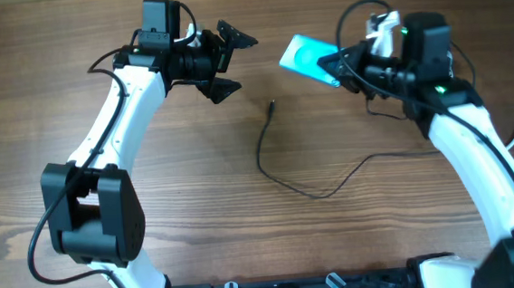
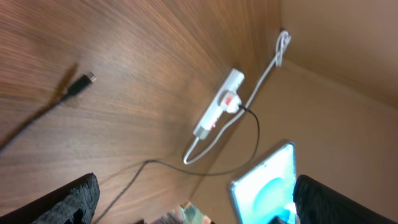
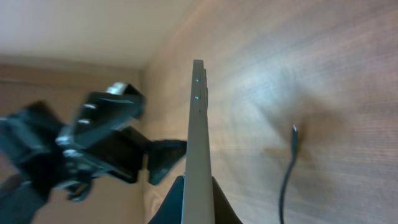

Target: Plug charger to phone and switch on socket

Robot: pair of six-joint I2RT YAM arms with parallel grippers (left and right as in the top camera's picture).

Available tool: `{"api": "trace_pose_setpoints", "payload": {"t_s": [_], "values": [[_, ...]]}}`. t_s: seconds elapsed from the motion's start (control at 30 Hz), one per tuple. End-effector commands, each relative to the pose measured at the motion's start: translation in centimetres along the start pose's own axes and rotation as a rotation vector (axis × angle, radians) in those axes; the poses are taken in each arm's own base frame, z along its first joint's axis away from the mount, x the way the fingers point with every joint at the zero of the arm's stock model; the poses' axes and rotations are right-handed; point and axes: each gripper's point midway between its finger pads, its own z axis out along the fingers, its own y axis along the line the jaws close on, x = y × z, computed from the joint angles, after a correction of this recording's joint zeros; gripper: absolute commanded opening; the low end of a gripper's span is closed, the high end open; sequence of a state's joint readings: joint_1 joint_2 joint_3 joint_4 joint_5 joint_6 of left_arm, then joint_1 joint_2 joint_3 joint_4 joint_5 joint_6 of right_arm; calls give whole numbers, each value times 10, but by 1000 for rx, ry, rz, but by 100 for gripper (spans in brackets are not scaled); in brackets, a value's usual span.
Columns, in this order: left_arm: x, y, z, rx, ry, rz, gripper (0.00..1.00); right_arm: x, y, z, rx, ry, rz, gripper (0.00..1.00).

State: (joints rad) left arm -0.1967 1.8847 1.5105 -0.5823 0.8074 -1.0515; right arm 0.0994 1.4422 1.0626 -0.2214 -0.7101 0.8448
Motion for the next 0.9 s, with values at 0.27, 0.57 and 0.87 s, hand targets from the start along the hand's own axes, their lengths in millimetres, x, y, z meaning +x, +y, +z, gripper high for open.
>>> {"api": "trace_pose_setpoints", "payload": {"t_s": [0.27, 0.57, 0.87], "values": [[22, -45, -13, 151, 100, -5, 100, -5, -6, -4, -315, -327, 477, 4], [32, -60, -5, 187, 109, 71, 91, 12, 13, 17, -356, -395, 757, 4], [56, -70, 15, 186, 130, 131, 78, 12, 33, 33, -380, -337, 778, 4]]}}
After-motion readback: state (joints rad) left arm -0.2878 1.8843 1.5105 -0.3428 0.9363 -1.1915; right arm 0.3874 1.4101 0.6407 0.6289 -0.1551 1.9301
